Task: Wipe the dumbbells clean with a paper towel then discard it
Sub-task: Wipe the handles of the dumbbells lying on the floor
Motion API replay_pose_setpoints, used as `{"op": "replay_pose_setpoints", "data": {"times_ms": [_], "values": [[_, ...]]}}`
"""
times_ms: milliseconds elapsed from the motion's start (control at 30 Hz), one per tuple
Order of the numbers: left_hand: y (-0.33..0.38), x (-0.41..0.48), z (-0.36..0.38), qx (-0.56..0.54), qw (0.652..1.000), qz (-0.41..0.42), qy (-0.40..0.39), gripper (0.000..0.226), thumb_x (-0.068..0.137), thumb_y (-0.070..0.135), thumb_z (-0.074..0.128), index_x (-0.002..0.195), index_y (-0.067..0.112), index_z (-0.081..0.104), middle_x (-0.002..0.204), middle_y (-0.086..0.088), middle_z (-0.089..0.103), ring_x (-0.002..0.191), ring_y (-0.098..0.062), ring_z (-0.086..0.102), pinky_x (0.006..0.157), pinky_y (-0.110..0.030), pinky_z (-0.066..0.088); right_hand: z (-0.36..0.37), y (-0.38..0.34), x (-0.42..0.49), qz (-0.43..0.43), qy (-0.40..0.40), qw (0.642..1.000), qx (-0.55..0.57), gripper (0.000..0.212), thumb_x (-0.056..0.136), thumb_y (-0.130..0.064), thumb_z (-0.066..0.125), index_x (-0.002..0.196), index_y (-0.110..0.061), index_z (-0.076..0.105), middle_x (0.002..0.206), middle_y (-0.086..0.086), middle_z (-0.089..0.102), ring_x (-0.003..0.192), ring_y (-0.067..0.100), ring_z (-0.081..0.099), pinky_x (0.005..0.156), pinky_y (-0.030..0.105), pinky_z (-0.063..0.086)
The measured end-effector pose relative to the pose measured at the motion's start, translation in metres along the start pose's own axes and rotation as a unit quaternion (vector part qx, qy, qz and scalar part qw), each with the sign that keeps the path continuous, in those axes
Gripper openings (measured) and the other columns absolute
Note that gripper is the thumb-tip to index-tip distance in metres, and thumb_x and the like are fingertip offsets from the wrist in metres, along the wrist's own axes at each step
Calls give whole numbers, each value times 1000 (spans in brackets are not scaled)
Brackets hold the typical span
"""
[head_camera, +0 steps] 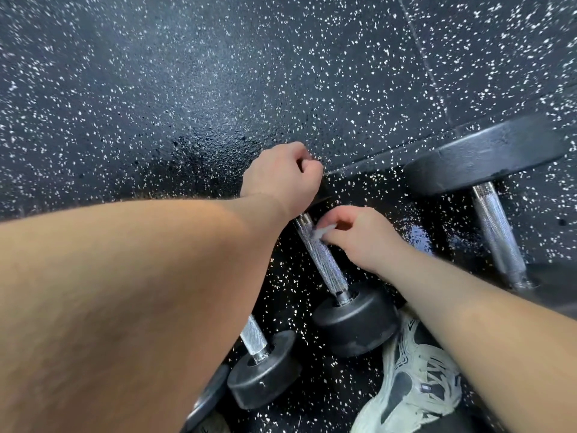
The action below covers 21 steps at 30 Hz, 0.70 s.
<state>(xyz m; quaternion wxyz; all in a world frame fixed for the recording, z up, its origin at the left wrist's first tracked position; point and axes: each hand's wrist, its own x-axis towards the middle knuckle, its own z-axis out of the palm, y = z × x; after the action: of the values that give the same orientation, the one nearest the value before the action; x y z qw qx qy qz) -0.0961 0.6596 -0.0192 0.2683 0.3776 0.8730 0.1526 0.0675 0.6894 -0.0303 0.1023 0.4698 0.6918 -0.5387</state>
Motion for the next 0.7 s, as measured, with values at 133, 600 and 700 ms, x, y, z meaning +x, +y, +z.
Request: {"op": "replay_pose_setpoints", "data": {"times_ms": [133, 600, 700], "values": [[0, -1, -1, 0, 1000, -3, -2, 17, 83, 36, 44, 78, 29, 59, 77, 10, 60, 78, -25, 58, 65, -32, 44, -6, 8, -5, 3, -50, 998, -41, 26, 86, -21, 74, 73, -43, 69, 84, -11, 68, 49, 2, 52, 47, 22, 40], [-1, -3, -3, -5, 1000, 4, -4, 20, 81, 36, 42, 81, 30, 61, 78, 10, 62, 79, -23, 59, 70, -35, 50, -24, 8, -11, 51, -215, 961, -168, 17, 81, -16, 74, 82, -32, 69, 85, -6, 73, 85, 19, 68, 86, 37, 56], [-3, -3, -3, -1, 1000, 13, -3, 25, 80, 40, 39, 84, 30, 62, 83, 8, 63, 81, -24, 60, 73, -37, 52, -17, 1, -10, 99, -192, 974, 71, 6, 88, -6, 63, 89, -12, 62, 91, 11, 65, 86, 24, 58, 95, 49, 52]]}}
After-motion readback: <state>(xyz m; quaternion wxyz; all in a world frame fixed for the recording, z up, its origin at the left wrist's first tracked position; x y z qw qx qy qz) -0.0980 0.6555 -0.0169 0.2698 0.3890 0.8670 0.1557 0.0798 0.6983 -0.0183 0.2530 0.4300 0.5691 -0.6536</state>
